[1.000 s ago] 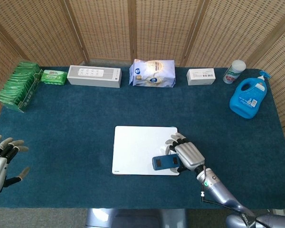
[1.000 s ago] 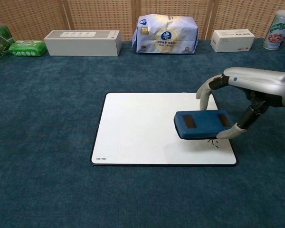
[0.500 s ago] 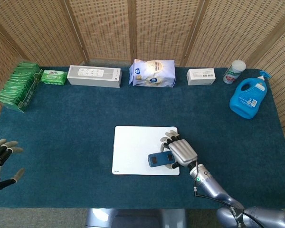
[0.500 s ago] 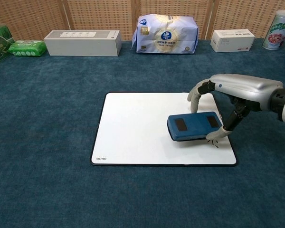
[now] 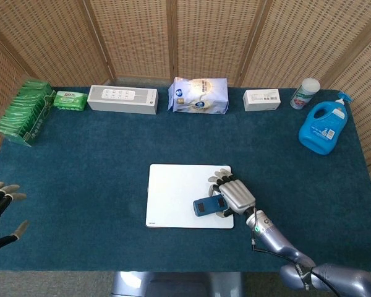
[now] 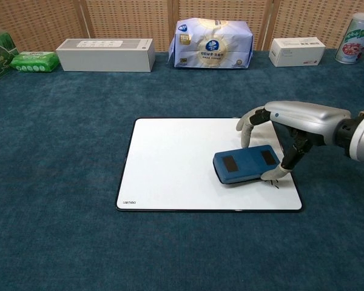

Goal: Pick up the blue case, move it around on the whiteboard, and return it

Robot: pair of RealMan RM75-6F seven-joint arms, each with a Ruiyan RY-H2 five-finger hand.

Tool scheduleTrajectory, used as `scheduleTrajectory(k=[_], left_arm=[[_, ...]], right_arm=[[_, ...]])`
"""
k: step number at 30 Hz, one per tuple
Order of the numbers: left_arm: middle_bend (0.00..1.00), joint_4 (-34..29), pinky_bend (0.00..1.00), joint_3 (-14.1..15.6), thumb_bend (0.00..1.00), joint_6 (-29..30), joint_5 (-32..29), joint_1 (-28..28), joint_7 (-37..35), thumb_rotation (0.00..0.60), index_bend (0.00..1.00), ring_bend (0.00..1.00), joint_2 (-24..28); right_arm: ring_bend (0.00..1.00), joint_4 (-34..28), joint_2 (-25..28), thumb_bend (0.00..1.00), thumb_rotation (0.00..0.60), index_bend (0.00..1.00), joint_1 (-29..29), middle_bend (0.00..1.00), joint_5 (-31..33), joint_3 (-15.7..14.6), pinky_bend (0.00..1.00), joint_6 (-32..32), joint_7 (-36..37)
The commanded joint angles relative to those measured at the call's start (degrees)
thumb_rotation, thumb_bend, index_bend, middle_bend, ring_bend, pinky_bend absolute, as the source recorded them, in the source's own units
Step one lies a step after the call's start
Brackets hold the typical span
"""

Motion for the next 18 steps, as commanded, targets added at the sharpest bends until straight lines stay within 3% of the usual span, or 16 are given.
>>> scheduleTrajectory(k=[1,8,18], left_arm=[[0.27,-0.03,0.04,0.04,0.32,0.15,0.07,0.14,-0.07,0.6,0.34,0.17,0.08],[0.27,0.0,0.04,0.0,0.32,0.34,0.42,0.29,-0.27,0.6,0.34,0.17,0.19],[0.27,-0.26,0.04,-0.44,0.32,-0.29,1.12,-0.37,-0.07,0.6,0.34,0.17,-0.02]], right_arm=[[0.0,0.64,-0.16,0.16,0.6,0.74,0.24,0.2,-0.19,-0.08,0.0,-0.48,0.61],[0.0,1.38,0.21,0.16,0.6,0.74,-0.24,0.2,0.03,-1.12,0.0,-1.11,1.45],[0.0,-2.23,2.88,0.16,0.6,0.75,-2.94,0.2,-0.42,-3.27,0.0,1.49,0.39]])
